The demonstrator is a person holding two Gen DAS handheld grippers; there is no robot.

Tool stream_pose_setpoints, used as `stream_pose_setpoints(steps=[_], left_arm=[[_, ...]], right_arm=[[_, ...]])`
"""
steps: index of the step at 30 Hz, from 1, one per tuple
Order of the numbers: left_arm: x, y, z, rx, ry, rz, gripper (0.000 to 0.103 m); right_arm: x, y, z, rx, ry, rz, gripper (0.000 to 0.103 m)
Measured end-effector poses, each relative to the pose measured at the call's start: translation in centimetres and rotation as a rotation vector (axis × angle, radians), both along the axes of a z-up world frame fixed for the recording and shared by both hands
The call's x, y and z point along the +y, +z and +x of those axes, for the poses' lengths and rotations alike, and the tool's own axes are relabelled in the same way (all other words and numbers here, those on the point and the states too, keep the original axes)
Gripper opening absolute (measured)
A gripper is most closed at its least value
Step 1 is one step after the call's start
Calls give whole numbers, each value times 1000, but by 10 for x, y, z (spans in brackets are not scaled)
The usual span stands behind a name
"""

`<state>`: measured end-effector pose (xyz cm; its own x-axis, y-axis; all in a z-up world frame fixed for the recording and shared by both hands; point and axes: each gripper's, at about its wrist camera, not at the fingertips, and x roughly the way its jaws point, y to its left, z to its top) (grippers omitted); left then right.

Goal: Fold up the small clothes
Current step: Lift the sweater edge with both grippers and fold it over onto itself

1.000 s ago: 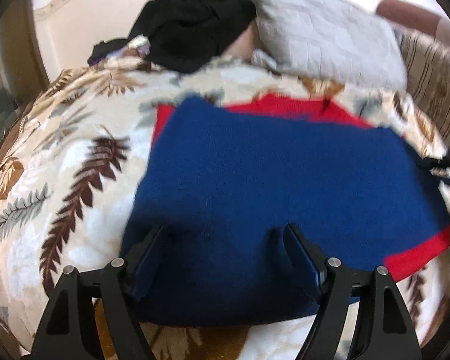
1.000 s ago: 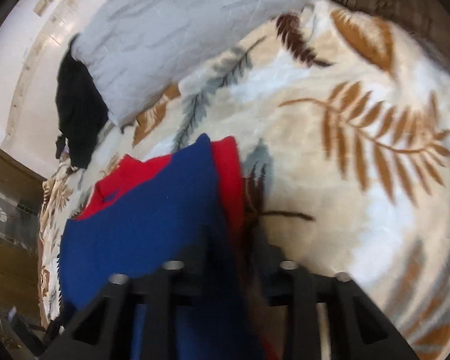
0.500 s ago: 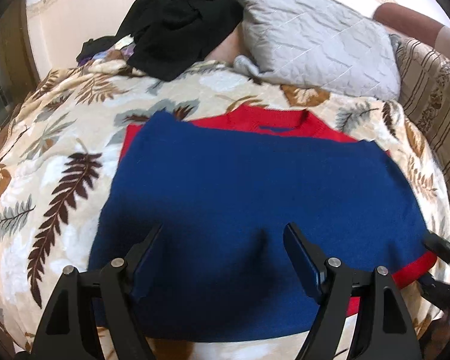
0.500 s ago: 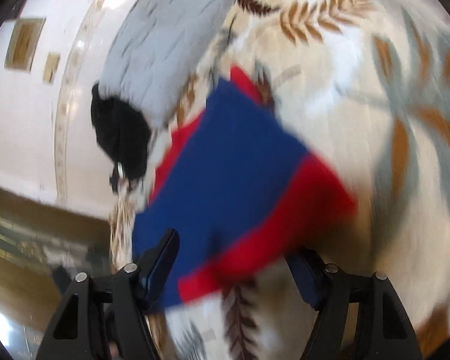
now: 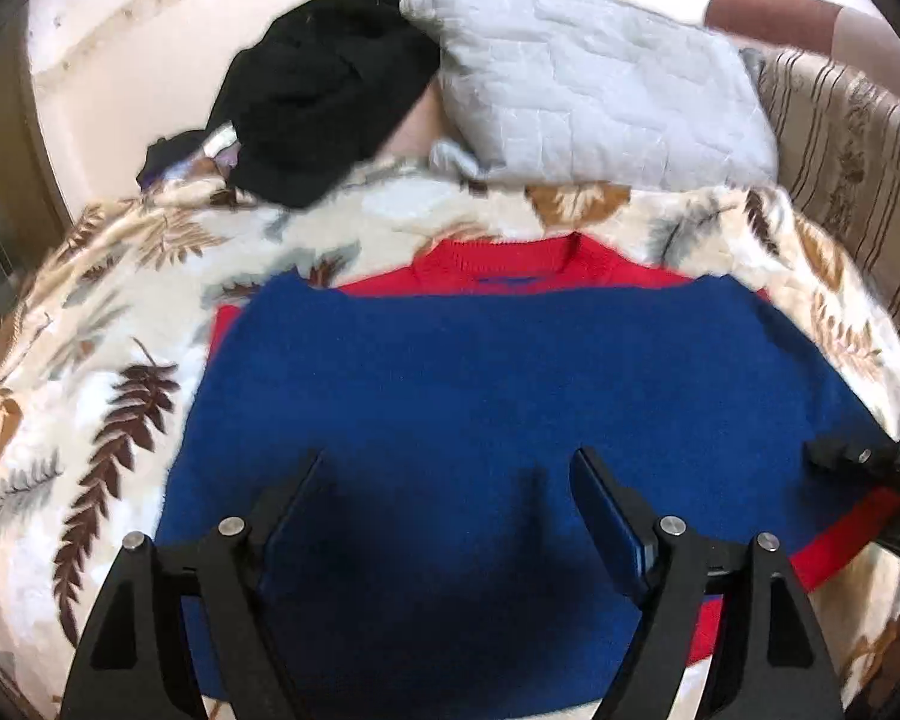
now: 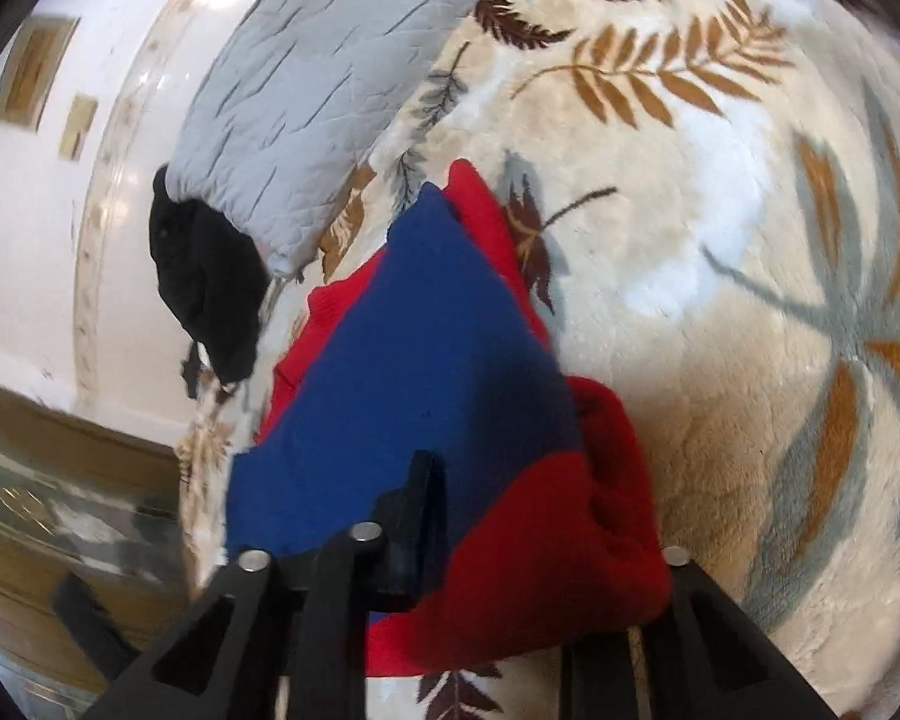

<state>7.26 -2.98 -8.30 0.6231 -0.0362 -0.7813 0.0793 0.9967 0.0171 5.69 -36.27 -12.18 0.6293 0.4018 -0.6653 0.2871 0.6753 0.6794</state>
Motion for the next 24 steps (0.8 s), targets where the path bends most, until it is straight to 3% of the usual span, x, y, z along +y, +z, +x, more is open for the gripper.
stream_pose_setpoints(steps=[1, 2, 4, 5, 6, 8, 10, 11, 13, 14, 18, 21, 24], left_arm=[[0, -14, 7, 54, -9, 10, 82], [1, -24, 9, 59, -15, 18, 84], [1, -16, 3, 35, -35, 35, 83], [2, -9, 1, 35, -35, 13, 82], [6, -2, -4, 4, -30, -16, 82], [10, -4, -7, -34, -21, -3, 82], [9, -26, 3, 59, -65, 0, 83], [14, -19, -2, 16, -83, -8, 83], [31, -8, -4, 28, -73, -87, 80], [52, 3, -9, -6, -44, -167, 80], [122, 23, -31, -87, 109, -288, 80], [176, 20, -44, -80, 222, -385, 80], [205, 9, -46, -38, 272, -460, 80]], right_arm=[[1, -6, 4, 8, -2, 0, 45], [1, -8, 5, -1, -2, -8, 45], [1, -6, 9, -1, 0, -28, 43], [2, -4, 10, 6, 5, -44, 37], [2, -1, 11, 10, 18, -68, 22], [6, 2, 17, 27, 41, -109, 18], [13, 14, 21, 25, 59, -165, 16], [23, 33, 22, -14, 80, -222, 16], [50, 71, 25, -103, 127, -336, 15], [71, 93, 27, -160, 163, -398, 15], [175, 143, 24, -355, 359, -597, 15], [245, 120, 15, -383, 538, -666, 15], [294, 49, 17, -244, 712, -702, 15]])
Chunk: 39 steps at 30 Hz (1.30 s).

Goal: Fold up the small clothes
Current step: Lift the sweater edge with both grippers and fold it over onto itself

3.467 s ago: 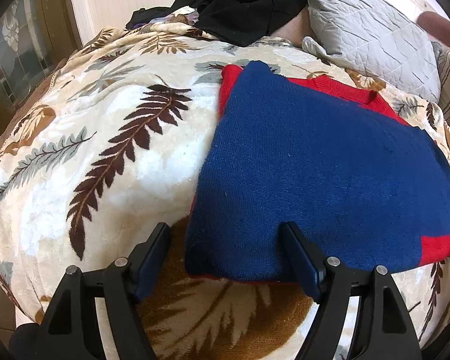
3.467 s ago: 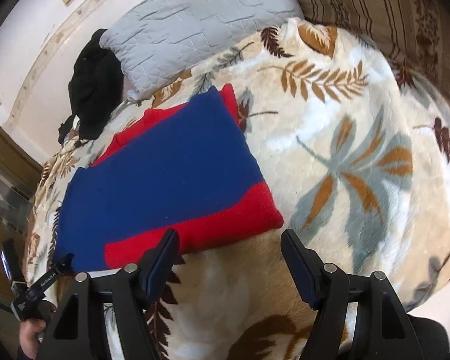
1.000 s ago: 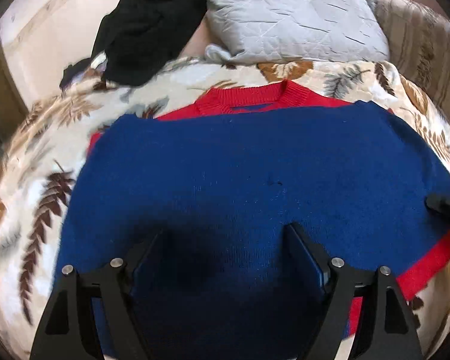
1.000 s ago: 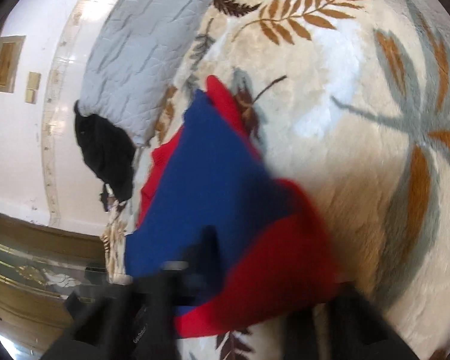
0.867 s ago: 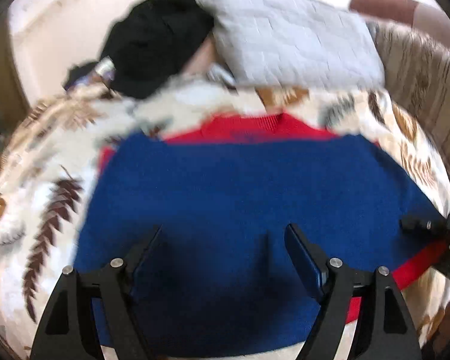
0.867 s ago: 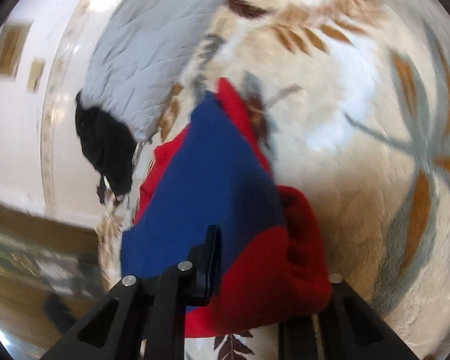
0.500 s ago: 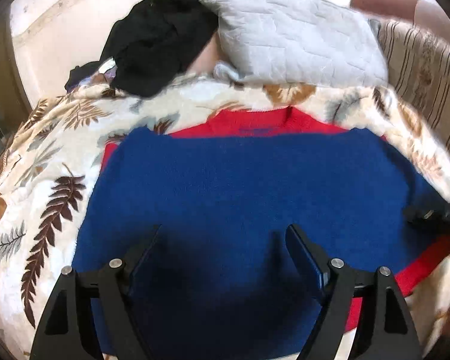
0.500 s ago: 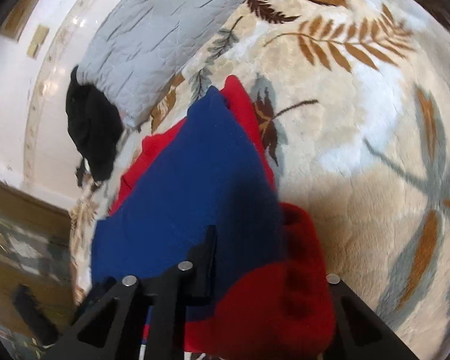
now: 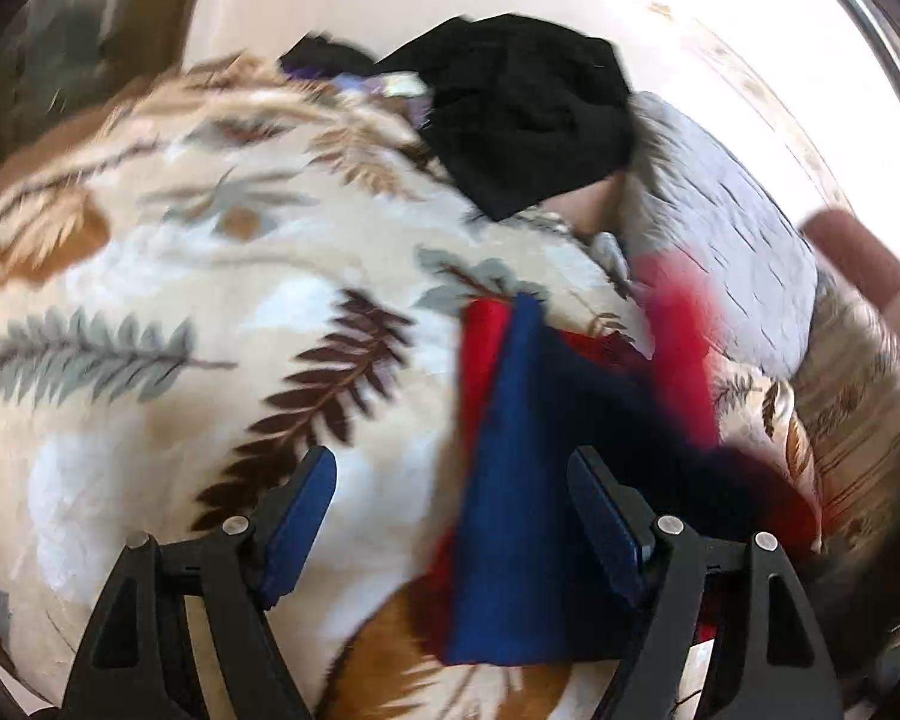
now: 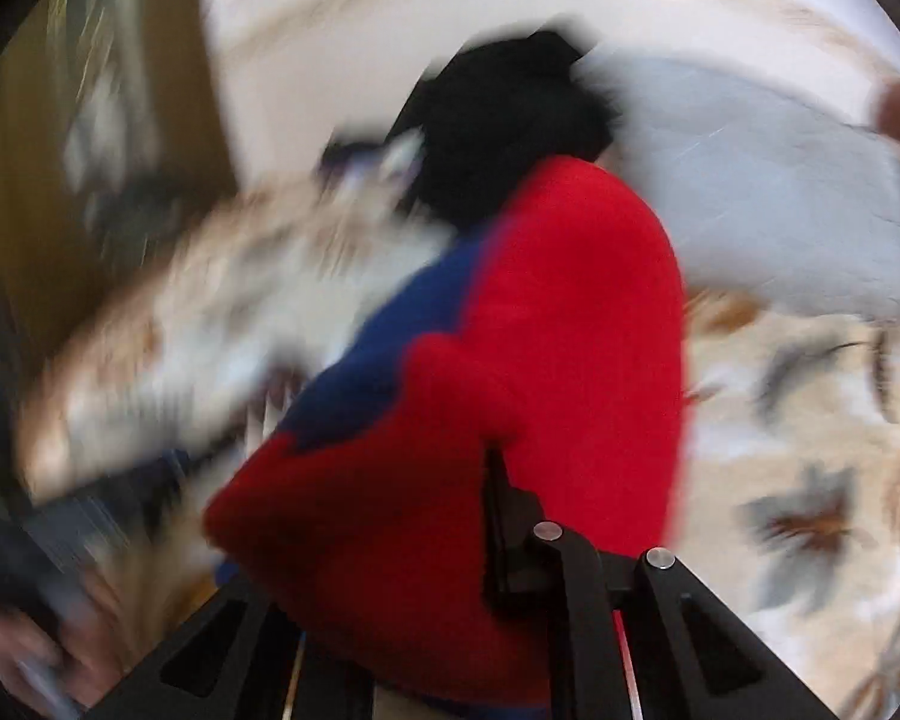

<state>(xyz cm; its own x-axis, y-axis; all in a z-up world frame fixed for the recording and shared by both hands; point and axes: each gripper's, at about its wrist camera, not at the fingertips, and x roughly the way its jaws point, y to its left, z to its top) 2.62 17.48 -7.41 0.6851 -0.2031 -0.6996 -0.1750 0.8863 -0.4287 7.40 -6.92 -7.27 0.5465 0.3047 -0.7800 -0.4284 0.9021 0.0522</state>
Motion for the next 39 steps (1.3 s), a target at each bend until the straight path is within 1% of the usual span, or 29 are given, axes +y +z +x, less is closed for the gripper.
stream_pose_setpoints(steps=[1, 2, 3, 4, 7, 9, 11, 13, 14, 15, 16, 17, 18, 19, 21, 22, 23, 24, 26, 27, 28, 29, 30, 31, 32, 34, 37, 38, 39], left_arm=[[3, -3, 5, 16, -5, -28, 78], [3, -4, 8, 20, -27, -77, 78], [3, -2, 13, 16, -49, -105, 78], [0, 0, 18, 9, -73, -124, 78], [-24, 10, 33, -11, -165, -165, 78], [-41, 8, 57, 12, -228, -208, 78], [-53, 3, 80, 58, -242, -210, 78], [-63, -8, 104, 124, -255, -210, 78], [-65, -16, 117, 157, -251, -225, 69], [-67, -20, 123, 179, -259, -235, 34], [-69, -23, 129, 200, -271, -237, 20], [-67, -22, 135, 191, -279, -245, 20], [-65, -13, 132, 145, -283, -226, 19], [-62, -3, 125, 93, -296, -205, 19], [-58, 23, 107, -48, -329, -164, 18], [-51, 30, 100, -95, -333, -151, 18], [-47, 28, 101, -98, -325, -148, 18], [-40, 16, 106, -60, -309, -143, 18], [-31, -20, 123, 66, -267, -98, 19], [-28, -40, 129, 140, -262, -93, 22], [-25, -46, 128, 128, -263, -117, 22], [-22, -43, 125, 105, -268, -128, 23], [-22, -38, 123, 93, -267, -126, 24], [-22, -35, 122, 87, -269, -120, 24], [-21, -30, 119, 89, -260, -106, 25], [-18, -19, 108, 77, -242, -93, 25], [-12, 4, 78, 10, -269, -130, 28], [-11, 12, 62, -20, -272, -152, 39], [-13, 14, 52, -29, -275, -160, 53]], right_arm=[[3, -19, 1, 47, 9, 12, 16], [2, -17, -3, 14, 2, 14, 16], [0, -12, -4, 13, -5, 30, 16], [-8, -3, 1, 31, -17, 84, 16], [-20, 14, 6, 21, -23, 135, 15], [-19, 16, 5, 19, -19, 152, 15], [-22, 12, 2, 32, -25, 176, 15], [-24, 8, 0, 35, -30, 190, 15], [-23, 7, 0, 33, -29, 192, 15], [-23, 7, 0, 29, -26, 193, 15], [-23, 8, -1, 22, -21, 188, 15], [-23, 11, -2, 14, -15, 189, 15], [-22, 14, -3, 4, -11, 193, 15], [-20, 23, -7, -30, -2, 197, 15], [-14, 36, -14, -78, 15, 204, 15], [-7, 40, -18, -95, 32, 208, 15], [-1, 40, -20, -107, 38, 203, 15], [7, 35, -19, -110, 40, 187, 19], [24, 7, -10, -26, 66, 159, 19], [30, -6, -8, 16, 72, 148, 24], [35, -16, -12, 25, 82, 142, 27], [36, -15, -19, -17, 93, 139, 31], [37, -13, -24, -32, 107, 145, 47], [38, -11, -29, -16, 134, 179, 61], [39, -10, -32, -4, 149, 200, 78], [37, -4, -44, -6, 176, 217, 78], [11, 4, -59, 1, 141, 298, 78], [2, 6, -61, 5, 128, 322, 78], [-7, 7, -65, 5, 113, 341, 78]])
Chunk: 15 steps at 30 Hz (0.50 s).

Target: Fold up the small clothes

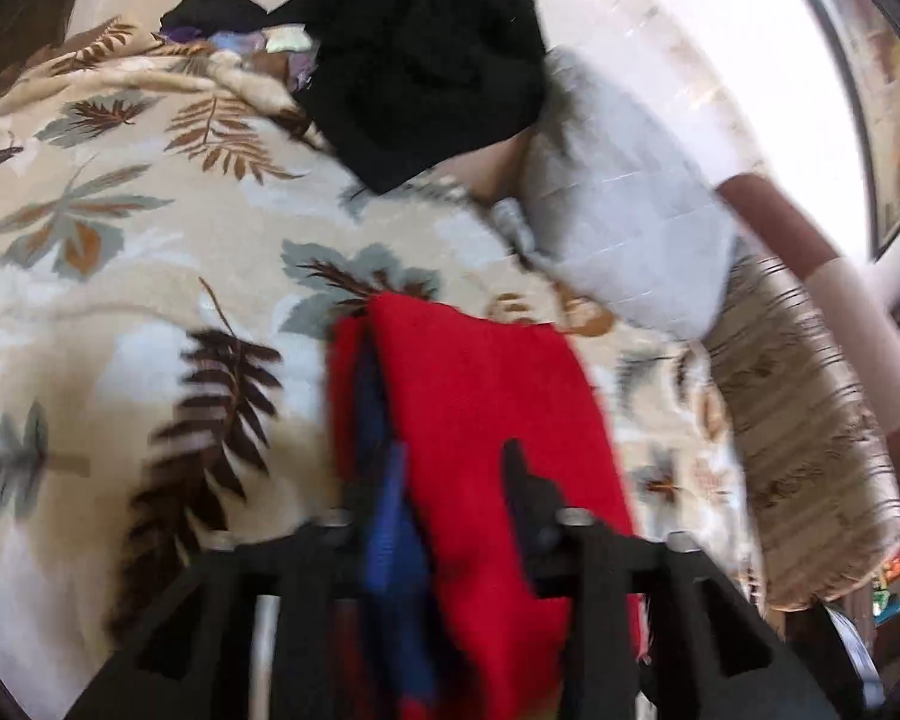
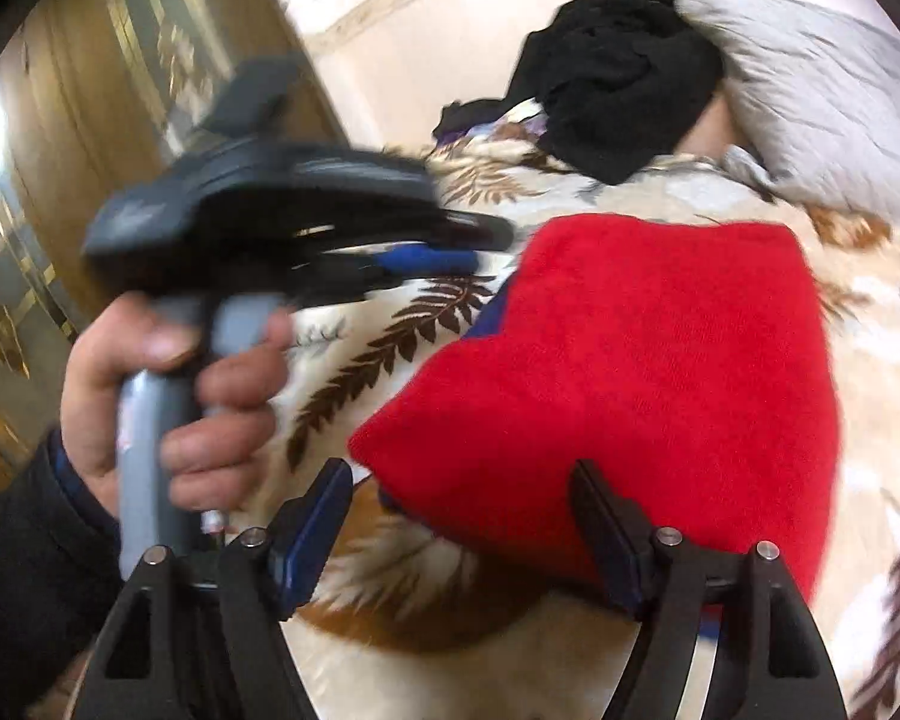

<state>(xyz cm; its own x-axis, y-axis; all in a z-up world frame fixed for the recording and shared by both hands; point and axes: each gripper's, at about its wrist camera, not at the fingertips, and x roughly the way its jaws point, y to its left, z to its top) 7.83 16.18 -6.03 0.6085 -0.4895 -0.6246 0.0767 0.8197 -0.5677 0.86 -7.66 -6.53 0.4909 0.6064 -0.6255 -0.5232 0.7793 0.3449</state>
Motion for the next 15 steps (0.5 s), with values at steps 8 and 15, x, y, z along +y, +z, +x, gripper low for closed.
stream_pose_setpoints(steps=[8, 15], left_arm=[[-7, -44, -21, 173, 80, 144, 24], [-44, 15, -36, -19, 68, 265, 45]], right_arm=[[-79, 15, -11, 47, -143, 121, 78], [-139, -7, 51, 257, -266, 249, 79]])
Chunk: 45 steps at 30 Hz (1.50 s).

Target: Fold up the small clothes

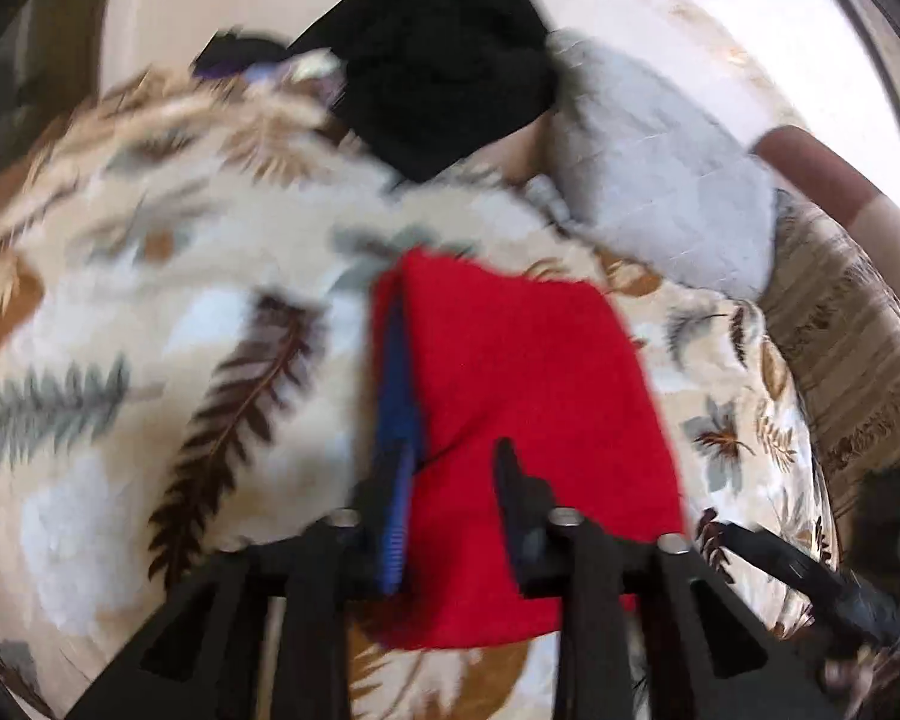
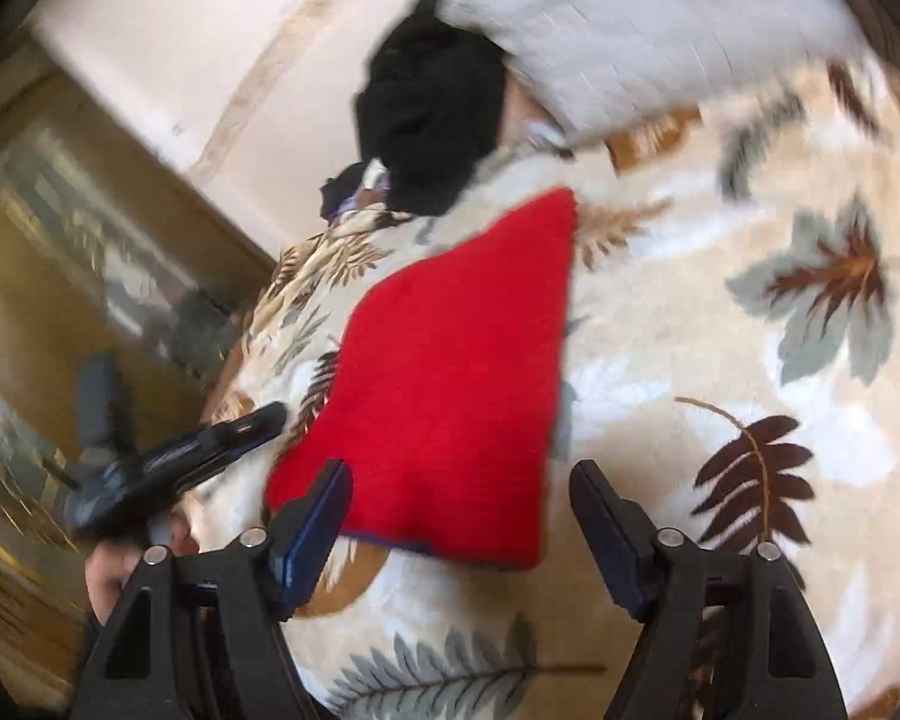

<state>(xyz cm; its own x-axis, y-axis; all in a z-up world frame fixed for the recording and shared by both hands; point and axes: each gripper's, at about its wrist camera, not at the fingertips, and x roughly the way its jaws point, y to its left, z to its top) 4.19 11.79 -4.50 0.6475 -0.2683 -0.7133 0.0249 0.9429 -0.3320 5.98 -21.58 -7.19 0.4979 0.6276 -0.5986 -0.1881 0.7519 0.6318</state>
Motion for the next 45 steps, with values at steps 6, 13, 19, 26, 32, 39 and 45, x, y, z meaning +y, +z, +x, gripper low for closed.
stream_pose_setpoints(steps=[6, 13, 19, 26, 32, 39, 45], left_arm=[[-19, -52, 36, 141, 42, 174, 48], [-5, -67, 29, 110, 49, 103, 48], [-6, -69, 30, 108, 32, 94, 49], [-4, -71, 32, 116, 37, 84, 50], [-4, -72, 31, 116, 32, 79, 50], [3, -38, 8, 84, 27, -33, 48], [14, -82, -15, 207, 14, -93, 30]], right_arm=[[9, -37, 78, 185, 21, 155, 79], [58, -16, 70, 68, 87, -100, 43], [38, -32, 78, 122, 19, 11, 66], [46, -51, 123, 227, 12, 72, 48], [63, -39, 106, 158, -4, -127, 56], [49, -30, 63, 95, 35, -61, 71], [43, -44, 42, 138, 72, -23, 70]])
